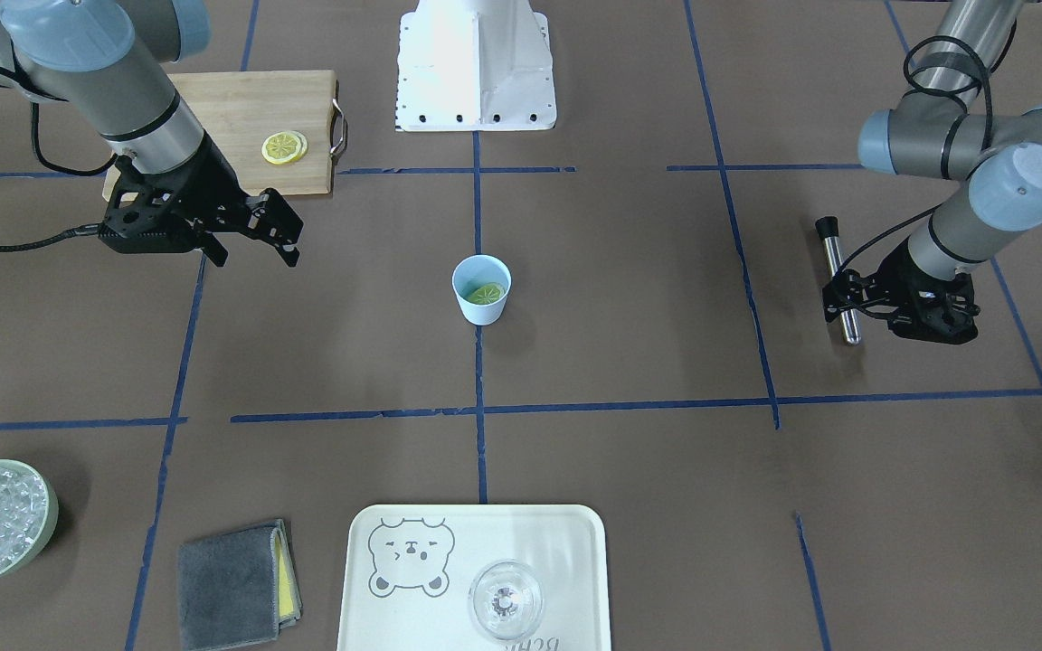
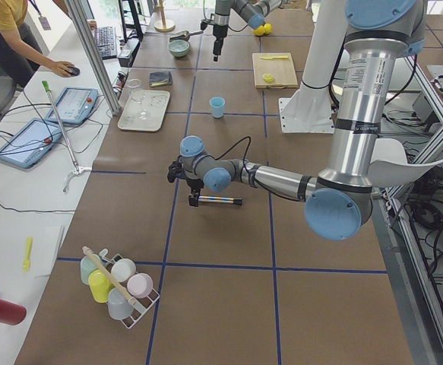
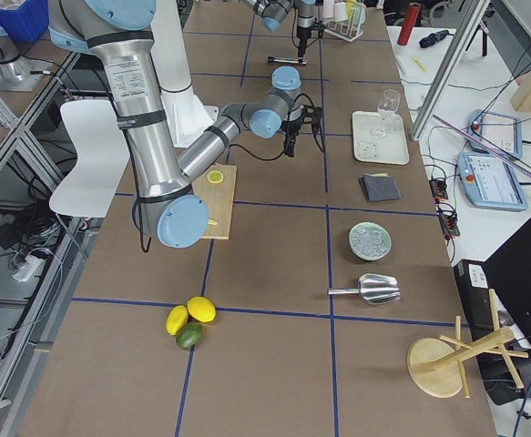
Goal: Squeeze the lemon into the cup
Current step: 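Raise the right gripper away from the cup while the left gripper grasps the metal cylinder, then carry the metal cylinder with the left gripper over the cup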
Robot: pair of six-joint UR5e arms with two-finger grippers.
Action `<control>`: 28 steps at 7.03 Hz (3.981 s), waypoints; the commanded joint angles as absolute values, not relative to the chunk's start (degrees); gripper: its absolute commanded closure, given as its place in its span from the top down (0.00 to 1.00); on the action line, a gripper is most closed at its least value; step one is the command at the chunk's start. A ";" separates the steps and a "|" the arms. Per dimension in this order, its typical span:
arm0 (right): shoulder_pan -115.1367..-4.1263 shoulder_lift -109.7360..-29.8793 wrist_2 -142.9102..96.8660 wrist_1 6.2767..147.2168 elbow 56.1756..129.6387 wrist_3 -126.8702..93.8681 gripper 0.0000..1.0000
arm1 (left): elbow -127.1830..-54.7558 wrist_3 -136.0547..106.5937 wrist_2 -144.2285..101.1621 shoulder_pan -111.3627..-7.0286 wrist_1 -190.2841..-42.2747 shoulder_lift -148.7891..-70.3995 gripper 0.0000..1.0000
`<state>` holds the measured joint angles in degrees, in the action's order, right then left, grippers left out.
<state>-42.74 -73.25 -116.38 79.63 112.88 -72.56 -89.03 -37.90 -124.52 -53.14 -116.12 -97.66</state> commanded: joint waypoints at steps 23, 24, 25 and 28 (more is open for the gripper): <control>-48.16 -78.93 -118.21 78.93 111.88 -62.58 1.00 | -95.11 -30.06 -51.86 -18.56 -170.66 -121.72 0.00; -48.16 -78.93 -118.21 78.93 111.80 -62.49 1.00 | -94.05 -30.06 -52.12 -18.37 -171.64 -121.38 0.00; -48.25 -78.93 -118.21 78.93 111.80 -62.58 1.00 | -92.91 -30.06 -52.03 -17.41 -172.00 -121.99 0.00; -48.25 -79.01 -118.21 78.93 111.80 -62.58 1.00 | -90.62 -29.97 -51.86 -17.14 -171.91 -122.08 0.00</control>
